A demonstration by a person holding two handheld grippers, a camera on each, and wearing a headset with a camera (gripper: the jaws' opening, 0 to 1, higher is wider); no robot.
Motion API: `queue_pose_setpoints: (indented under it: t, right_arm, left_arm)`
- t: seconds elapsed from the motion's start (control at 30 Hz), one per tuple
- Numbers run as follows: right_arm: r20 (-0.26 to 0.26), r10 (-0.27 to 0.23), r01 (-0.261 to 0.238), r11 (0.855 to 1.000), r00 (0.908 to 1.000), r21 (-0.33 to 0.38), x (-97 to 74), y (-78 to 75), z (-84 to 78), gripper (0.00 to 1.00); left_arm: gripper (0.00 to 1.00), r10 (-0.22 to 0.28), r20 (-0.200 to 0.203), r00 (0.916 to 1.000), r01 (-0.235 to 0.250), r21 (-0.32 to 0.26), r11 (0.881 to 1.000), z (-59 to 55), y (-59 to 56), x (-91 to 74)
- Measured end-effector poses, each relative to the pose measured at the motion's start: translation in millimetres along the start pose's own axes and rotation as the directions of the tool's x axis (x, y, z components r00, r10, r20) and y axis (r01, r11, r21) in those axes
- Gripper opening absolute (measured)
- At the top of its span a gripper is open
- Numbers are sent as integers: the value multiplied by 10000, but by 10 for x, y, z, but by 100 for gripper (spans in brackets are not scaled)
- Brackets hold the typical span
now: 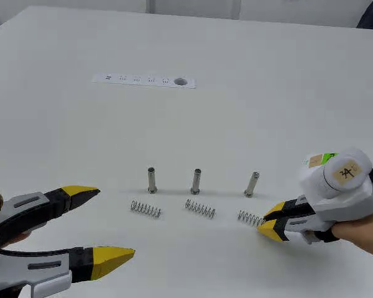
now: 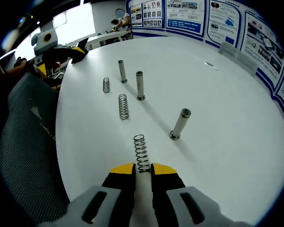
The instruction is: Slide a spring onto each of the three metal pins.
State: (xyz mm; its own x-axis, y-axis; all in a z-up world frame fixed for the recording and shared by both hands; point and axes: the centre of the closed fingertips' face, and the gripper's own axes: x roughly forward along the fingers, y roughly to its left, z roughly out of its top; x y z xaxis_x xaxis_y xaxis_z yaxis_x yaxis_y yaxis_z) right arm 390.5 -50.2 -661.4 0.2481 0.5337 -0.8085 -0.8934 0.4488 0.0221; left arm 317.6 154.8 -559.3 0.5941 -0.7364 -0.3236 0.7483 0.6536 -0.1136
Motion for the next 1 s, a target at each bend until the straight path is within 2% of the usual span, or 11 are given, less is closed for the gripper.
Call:
queue_pose_setpoints:
  t: [0.23,0.5,0.6,0.67,0.83,1.0]
  right_arm:
    - [-176,88,-95,9991,9998,-402,6,0,-23,11]
    - [-211,91,-108,9966,9997,-817,-63,75,48,11]
    - [-211,134,-154,9954,9997,-943,-101,100,95,11]
    - [-200,147,-166,9946,9997,-1024,-128,125,127,11]
    - [4,385,-379,9872,9993,-1551,-217,270,322,11]
    - [281,615,-548,9790,9977,-1964,-289,408,544,11]
  left_arm:
    - [69,-46,-45,10000,46,28,10000,-4,-18,4]
    - [67,-613,-503,9969,640,529,9965,0,-112,45]
    - [65,-1064,-1003,9893,1152,871,9895,-30,-173,70]
    - [64,-1220,-1080,9866,1332,1030,9857,-4,-183,84]
    - [62,-1739,-1309,9760,1924,1453,9705,95,-231,159]
    - [59,-2222,-1447,9642,2463,1781,9527,163,-291,320]
